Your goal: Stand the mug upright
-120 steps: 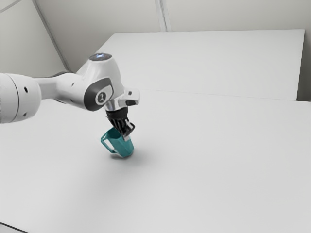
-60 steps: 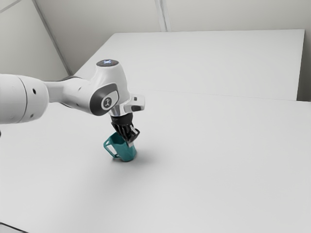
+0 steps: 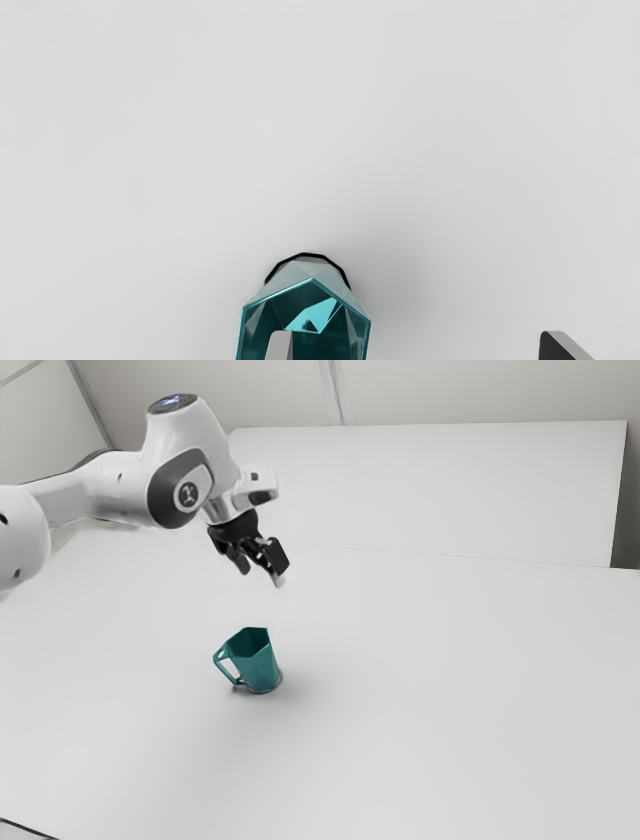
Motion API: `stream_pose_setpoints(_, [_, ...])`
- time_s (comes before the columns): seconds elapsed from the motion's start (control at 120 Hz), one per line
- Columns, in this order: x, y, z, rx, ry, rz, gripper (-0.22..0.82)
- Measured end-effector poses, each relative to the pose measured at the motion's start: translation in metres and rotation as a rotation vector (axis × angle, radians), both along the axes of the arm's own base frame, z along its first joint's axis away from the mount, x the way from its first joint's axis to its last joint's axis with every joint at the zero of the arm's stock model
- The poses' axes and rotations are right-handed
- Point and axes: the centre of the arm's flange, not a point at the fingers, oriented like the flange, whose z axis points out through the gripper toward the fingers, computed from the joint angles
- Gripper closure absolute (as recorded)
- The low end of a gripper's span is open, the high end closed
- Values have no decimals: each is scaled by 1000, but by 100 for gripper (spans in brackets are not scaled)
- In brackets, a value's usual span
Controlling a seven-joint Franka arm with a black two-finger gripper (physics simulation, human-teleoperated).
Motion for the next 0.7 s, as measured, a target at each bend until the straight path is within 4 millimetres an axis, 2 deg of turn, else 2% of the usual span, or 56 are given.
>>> stream_pose_setpoints(0.108, [27, 4, 45, -22, -32, 12, 4])
stream_pose_setpoints(0.2, [40, 38, 62, -26, -18, 65, 3])
stream_pose_setpoints(0.25, [41, 55, 64, -24, 2, 92, 2])
stream_pose_setpoints(0.292, [40, 61, 64, -22, 19, 99, 2])
stream_pose_setpoints(0.467, [34, 53, 62, -22, 67, 85, 1])
stream_pose_setpoints(0.7, [31, 55, 59, -23, 94, 86, 0])
